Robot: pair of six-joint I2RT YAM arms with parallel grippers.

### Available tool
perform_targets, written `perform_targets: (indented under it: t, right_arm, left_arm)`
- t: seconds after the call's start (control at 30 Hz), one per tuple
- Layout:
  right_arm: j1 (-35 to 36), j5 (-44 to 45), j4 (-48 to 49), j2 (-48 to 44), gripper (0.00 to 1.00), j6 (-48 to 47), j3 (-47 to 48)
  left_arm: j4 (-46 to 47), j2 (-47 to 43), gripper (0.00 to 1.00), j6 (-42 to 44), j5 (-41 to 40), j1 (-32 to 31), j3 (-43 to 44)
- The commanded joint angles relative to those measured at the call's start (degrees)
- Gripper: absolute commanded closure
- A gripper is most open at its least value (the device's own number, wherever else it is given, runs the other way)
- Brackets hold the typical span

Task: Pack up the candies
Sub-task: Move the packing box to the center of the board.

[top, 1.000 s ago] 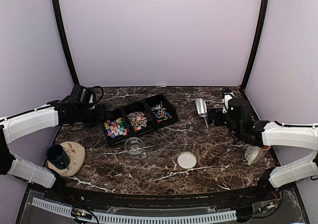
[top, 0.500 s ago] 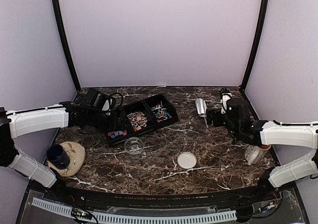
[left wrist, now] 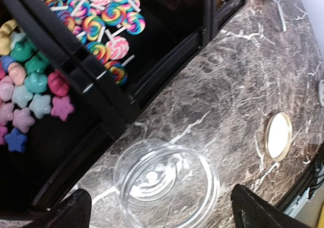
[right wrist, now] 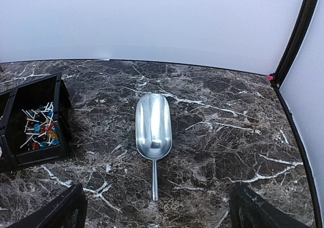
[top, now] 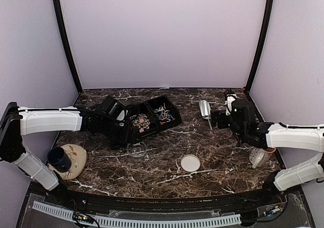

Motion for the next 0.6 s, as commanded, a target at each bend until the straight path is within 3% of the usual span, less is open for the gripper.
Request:
perform_targets:
  t: [0.0, 0.57]
  right_arm:
    - [0.41, 0.59, 1.65, -1.46, 0.02, 0.18, 0.68]
    - [0.41, 0.19, 1.38, -1.91, 0.02, 0.63, 0.79]
  left_arm:
    - [-5.12, -1.11, 0.01, 1.35, -3.19, -0.88, 3.04]
    - [-9.62, 1.46, 0.01, -0.6, 0.71, -3.44, 3.46]
